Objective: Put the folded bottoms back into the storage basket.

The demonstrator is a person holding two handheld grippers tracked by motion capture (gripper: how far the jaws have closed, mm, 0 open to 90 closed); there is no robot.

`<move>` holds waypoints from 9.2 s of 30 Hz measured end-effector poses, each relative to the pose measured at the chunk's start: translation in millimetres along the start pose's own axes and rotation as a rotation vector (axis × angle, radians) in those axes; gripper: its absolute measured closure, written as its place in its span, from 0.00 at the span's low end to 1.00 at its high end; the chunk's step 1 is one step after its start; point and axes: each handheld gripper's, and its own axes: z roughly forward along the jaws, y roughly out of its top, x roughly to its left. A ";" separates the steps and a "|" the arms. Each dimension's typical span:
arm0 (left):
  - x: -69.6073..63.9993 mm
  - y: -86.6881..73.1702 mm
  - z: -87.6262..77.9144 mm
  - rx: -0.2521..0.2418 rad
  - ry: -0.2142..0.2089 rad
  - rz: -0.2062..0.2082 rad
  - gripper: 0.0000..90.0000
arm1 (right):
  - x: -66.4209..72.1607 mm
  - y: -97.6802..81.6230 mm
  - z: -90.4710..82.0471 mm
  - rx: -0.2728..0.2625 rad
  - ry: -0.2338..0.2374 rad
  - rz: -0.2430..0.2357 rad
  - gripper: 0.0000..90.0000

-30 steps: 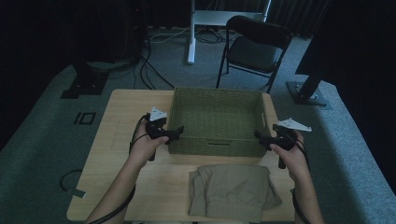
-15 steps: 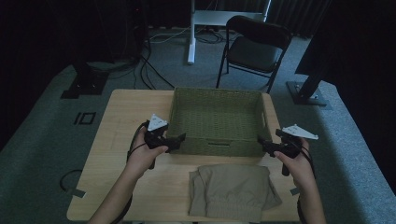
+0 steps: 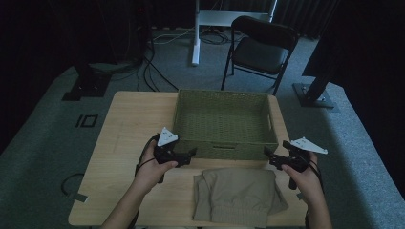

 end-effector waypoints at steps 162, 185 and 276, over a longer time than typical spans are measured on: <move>-14.7 93.0 -4.7 -0.108 -0.031 0.165 0.91 | 43.3 112.8 2.0 0.022 0.199 -0.028 0.86; 19.2 110.7 44.4 -0.155 -0.001 0.125 0.91 | 21.2 144.6 58.0 0.040 0.116 0.004 0.85; 69.7 87.9 134.1 0.093 0.126 0.015 0.22 | -2.0 102.5 174.1 0.205 -0.027 0.056 0.16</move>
